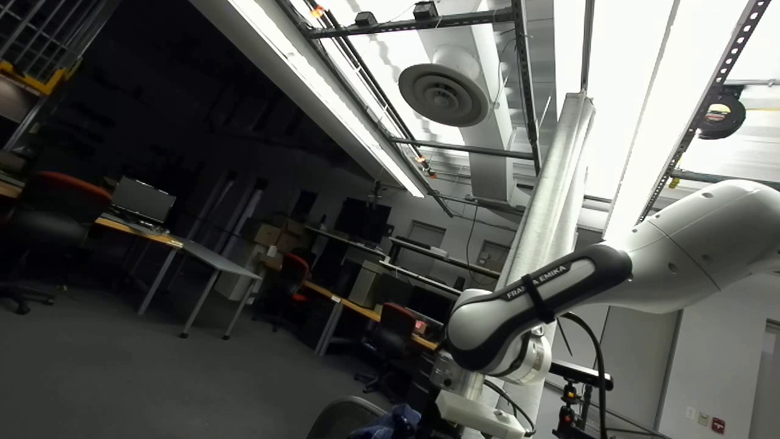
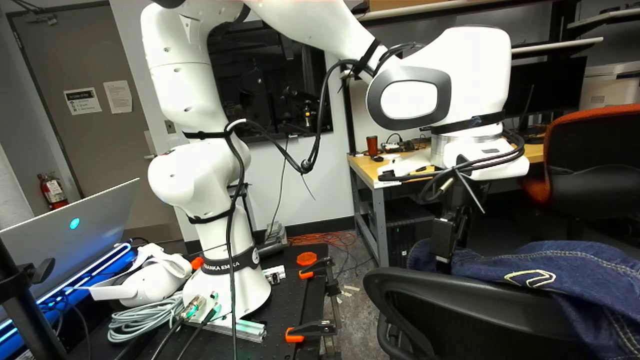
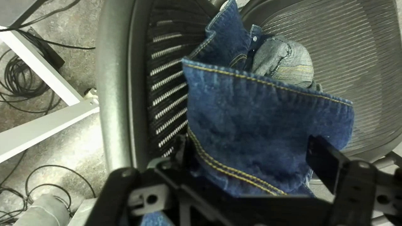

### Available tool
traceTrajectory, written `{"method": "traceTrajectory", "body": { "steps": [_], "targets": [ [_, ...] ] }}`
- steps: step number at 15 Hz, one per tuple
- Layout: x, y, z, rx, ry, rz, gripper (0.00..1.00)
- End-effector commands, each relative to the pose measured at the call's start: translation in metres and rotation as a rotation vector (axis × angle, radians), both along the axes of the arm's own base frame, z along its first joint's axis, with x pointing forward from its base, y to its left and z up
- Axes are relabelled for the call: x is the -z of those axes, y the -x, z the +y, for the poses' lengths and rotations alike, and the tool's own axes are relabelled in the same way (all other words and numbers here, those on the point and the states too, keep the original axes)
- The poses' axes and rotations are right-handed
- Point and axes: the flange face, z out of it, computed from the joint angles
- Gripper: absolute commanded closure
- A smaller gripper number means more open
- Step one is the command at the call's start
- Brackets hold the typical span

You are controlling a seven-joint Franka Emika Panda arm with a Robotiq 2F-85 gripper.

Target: Take the jacket off the back of the chair and put it on the seat

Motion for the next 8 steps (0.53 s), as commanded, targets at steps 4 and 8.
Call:
{"method": "traceTrajectory", "body": {
  "steps": [4, 8],
  "targets": [
    [-0.001, -0.015, -0.004, -0.005, 0.03, -0.031, 0.55],
    [-0.017, -0.018, -0.013, 0.008, 0.038, -0.059, 0.85]
  ]
}}
